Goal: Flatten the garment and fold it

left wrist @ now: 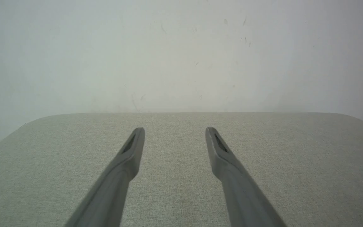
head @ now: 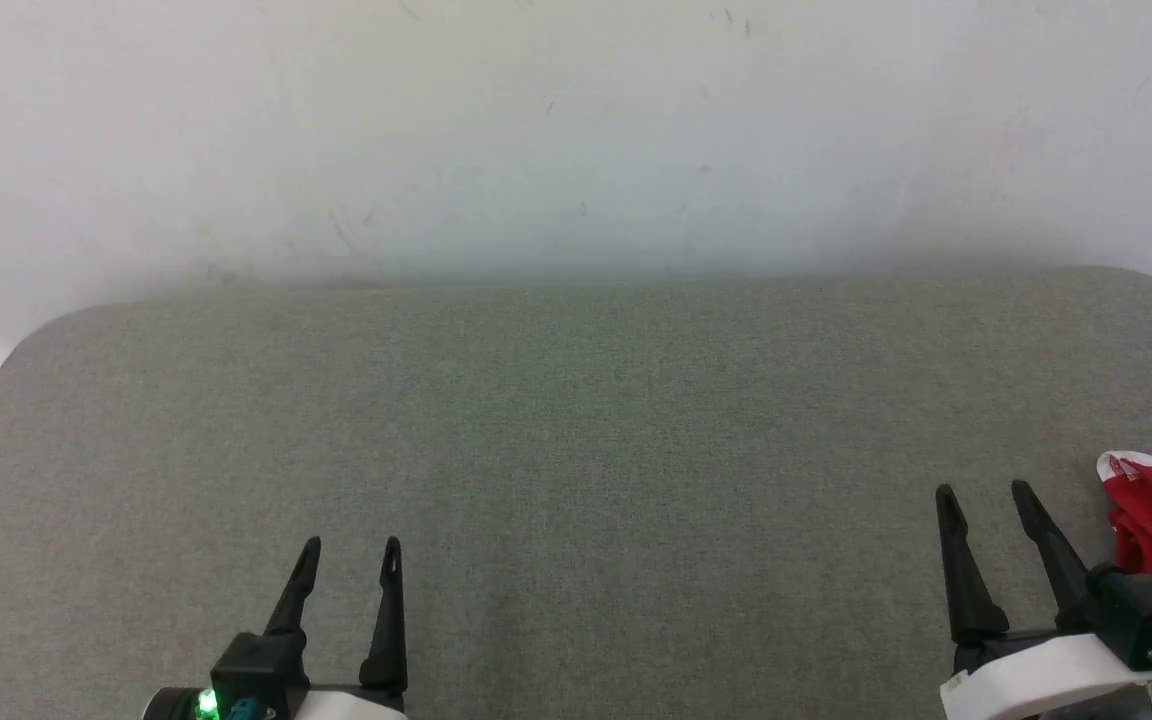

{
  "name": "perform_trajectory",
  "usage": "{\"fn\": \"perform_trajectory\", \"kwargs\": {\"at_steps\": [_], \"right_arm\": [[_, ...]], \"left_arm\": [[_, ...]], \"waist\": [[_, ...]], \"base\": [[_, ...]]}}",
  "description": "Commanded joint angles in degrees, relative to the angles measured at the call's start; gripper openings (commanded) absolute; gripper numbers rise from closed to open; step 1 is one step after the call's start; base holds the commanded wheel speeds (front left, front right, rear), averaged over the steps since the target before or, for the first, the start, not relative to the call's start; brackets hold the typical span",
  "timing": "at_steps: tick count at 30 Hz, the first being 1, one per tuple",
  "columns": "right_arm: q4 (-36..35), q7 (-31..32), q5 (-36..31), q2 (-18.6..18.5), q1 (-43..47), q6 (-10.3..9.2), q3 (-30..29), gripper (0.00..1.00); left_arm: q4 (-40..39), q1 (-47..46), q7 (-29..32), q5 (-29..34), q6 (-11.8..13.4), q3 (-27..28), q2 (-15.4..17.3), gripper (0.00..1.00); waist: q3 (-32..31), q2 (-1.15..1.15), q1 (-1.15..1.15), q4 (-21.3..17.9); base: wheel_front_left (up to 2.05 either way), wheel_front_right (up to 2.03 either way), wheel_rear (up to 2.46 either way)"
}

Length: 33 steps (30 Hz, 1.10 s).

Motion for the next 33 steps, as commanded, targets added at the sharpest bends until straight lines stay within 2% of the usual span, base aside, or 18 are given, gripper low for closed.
{"fn": "perform_trajectory", "kwargs": {"at_steps": [1, 14, 15, 33], "right_arm": [[0.0, -0.4, -0.1, 0.3, 0.3, -0.12, -0.1, 1.0], [0.0, -0.4, -0.3, 0.6, 0.1, -0.12, 0.3, 1.0], [0.0, 0.0, 0.0, 0.3, 0.0, 0.0, 0.3, 0.0], [-0.2, 1.4, -1.0, 0.3, -0.6, -0.01, 0.5, 0.0]], "left_arm": [[0.1, 0.6, -0.3, 0.6, 0.4, 0.2, -0.1, 1.0], [-0.6, 0.2, -0.3, 0.4, 0.4, 0.2, -0.1, 1.0], [-0.4, 0.1, 0.0, 0.1, 0.3, 0.0, 0.0, 0.0], [-0.9, -0.6, 1.7, 0.4, 0.3, 0.3, 0.0, 0.0]], "waist": [[0.0, -0.01, 0.0, 0.1], [0.9, -0.01, 0.0, 0.0], [0.9, -0.01, 0.01, 0.1], [1.2, -0.01, 0.01, 0.1]], "base": [[0.0, 0.0, 0.0], [0.0, 0.0, 0.0], [0.0, 0.0, 0.0], [0.0, 0.0, 0.0]]}}
